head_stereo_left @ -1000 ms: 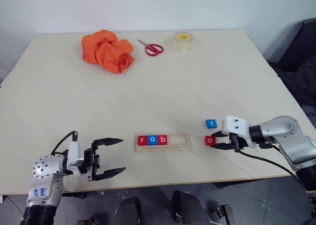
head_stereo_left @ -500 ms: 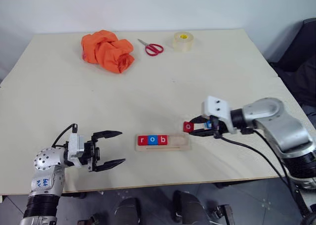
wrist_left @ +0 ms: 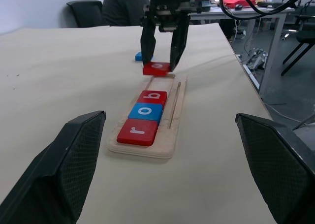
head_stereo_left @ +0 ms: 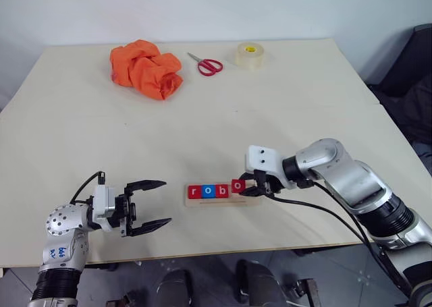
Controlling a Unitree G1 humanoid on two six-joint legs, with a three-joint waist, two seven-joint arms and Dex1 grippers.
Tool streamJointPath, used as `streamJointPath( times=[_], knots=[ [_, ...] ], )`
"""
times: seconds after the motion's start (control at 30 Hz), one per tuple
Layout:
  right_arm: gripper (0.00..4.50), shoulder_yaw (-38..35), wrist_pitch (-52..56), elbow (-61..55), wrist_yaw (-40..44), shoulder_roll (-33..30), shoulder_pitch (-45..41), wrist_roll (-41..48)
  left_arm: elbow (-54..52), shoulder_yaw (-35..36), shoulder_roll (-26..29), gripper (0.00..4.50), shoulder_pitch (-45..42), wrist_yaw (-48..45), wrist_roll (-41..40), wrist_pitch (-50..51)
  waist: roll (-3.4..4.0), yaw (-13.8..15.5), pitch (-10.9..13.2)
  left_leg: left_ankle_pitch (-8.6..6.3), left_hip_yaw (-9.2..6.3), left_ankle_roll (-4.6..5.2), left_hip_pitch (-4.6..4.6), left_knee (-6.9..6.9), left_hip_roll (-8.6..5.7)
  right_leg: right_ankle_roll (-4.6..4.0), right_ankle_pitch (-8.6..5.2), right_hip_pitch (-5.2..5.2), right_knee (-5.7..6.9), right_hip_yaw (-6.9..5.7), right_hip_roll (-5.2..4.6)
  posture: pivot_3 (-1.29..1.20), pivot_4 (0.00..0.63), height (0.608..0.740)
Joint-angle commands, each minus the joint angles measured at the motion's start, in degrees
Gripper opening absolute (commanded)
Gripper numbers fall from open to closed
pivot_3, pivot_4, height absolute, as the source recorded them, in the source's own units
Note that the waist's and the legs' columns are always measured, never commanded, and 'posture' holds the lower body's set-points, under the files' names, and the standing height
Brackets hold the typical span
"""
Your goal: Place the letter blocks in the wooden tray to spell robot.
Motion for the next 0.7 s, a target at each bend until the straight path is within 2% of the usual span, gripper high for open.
streamJointPath(
  times=[0.03, 0.33, 0.6, 0.63, 0.7],
  knots=[
    [1.44, 0.6, -1.2, -0.3, 0.2, 0.2, -0.6, -1.2, -1.4, 1.1, 0.4, 4.5, 0.6, 0.2, -0.6, -0.7, 0.0, 0.0, 0.0, 0.0, 0.0, 0.0, 0.0, 0.0, 0.0, 0.0, 0.0, 0.0, 0.0, 0.0, 0.0, 0.0, 0.15, 0.74],
    [1.44, 2.4, -3.7, 2.7, 0.2, 1.8, -0.7, -3.9, -1.6, 1.2, 0.4, 4.5, 0.7, 0.6, -0.5, -0.8, 0.0, 0.0, 0.0, 0.0, 0.01, 0.0, 0.0, 0.0, 0.0, 0.0, 0.0, 0.0, 0.0, 0.0, 0.0, 0.0, 0.15, 0.74],
    [4.26, 1.7, -2.6, 0.4, 1.5, 2.4, -0.6, -3.0, -1.1, 1.2, 0.4, 4.5, 0.4, 0.6, -0.5, -0.8, 0.0, 0.0, 0.0, 0.01, 0.01, -0.01, 0.0, 0.01, 0.0, 0.0, 0.0, 0.0, 0.01, 0.0, 0.01, 0.0, 0.15, 0.74],
    [4.49, 1.4, -2.4, 0.0, 1.6, 2.4, -0.6, -2.9, -1.1, 1.2, 0.4, 4.5, 0.3, 0.6, -0.4, -0.8, 0.0, 0.0, 0.0, 0.0, 0.02, -0.01, 0.0, 0.01, 0.0, 0.0, 0.0, 0.0, 0.01, 0.0, 0.0, 0.0, 0.15, 0.74],
    [4.49, 1.2, -2.1, -0.3, 1.6, 2.3, -0.7, -2.7, -0.9, 1.1, 0.4, 4.5, 0.1, 0.6, -0.4, -0.8, 0.0, 0.0, 0.0, 0.0, 0.01, -0.01, 0.0, 0.01, 0.0, 0.0, 0.0, 0.0, 0.01, 0.0, 0.0, 0.0, 0.15, 0.74]
  ],
)
